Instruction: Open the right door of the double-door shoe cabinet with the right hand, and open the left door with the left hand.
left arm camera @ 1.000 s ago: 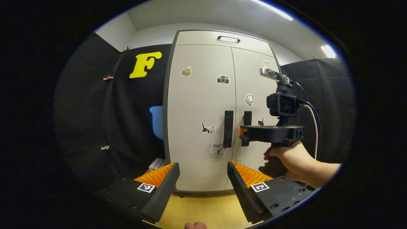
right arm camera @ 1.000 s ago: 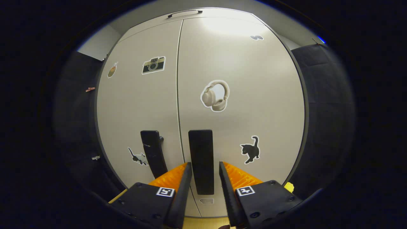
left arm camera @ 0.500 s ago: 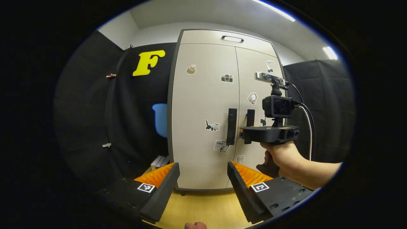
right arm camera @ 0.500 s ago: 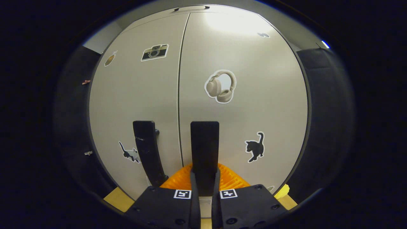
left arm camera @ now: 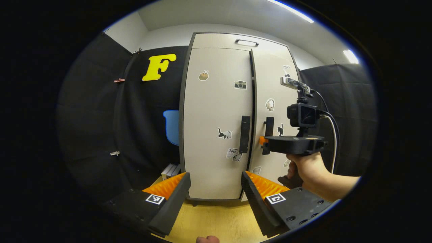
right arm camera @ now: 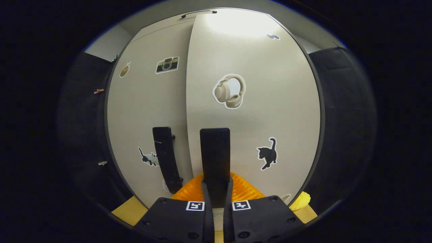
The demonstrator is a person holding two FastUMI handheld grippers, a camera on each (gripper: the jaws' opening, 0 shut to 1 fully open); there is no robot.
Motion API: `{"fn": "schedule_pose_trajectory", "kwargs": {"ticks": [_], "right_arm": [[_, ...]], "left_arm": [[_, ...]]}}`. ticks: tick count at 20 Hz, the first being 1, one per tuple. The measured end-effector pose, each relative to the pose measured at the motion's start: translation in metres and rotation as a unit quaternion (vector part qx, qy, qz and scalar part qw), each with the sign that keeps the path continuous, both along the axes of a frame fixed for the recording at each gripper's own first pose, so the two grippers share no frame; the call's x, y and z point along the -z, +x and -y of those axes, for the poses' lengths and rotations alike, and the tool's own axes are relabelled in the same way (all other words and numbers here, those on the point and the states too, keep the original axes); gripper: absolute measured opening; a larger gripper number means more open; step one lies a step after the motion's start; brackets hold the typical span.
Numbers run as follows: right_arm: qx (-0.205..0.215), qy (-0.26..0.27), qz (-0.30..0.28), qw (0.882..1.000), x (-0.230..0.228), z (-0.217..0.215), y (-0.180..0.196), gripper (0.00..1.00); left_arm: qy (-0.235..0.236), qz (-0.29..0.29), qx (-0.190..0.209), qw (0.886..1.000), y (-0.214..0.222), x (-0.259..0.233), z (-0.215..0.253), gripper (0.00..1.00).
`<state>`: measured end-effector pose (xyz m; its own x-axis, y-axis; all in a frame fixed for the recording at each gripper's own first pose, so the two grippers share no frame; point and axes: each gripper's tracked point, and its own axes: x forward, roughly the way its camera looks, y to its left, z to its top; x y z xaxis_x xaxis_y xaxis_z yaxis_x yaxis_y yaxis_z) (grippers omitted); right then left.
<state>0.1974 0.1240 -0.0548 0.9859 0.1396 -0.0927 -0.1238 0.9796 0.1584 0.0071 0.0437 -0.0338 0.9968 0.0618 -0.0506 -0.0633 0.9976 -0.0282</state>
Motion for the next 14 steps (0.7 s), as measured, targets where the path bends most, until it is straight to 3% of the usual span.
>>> {"fn": "schedule_pose_trajectory", "kwargs": {"ticks": [8,14], "right_arm": [[-0.024,0.018,0.021,0.999,-0.008,0.018,-0.022,0.14],[-0.02,0.025,0.031,0.999,-0.01,0.033,-0.035,0.14]], "left_arm": [[-0.002,-0.003,-0.017,1.0,-0.011,0.0,0.009,0.94],[-0.003,-0.004,-0.022,1.0,-0.016,-0.002,0.019,0.94]]}}
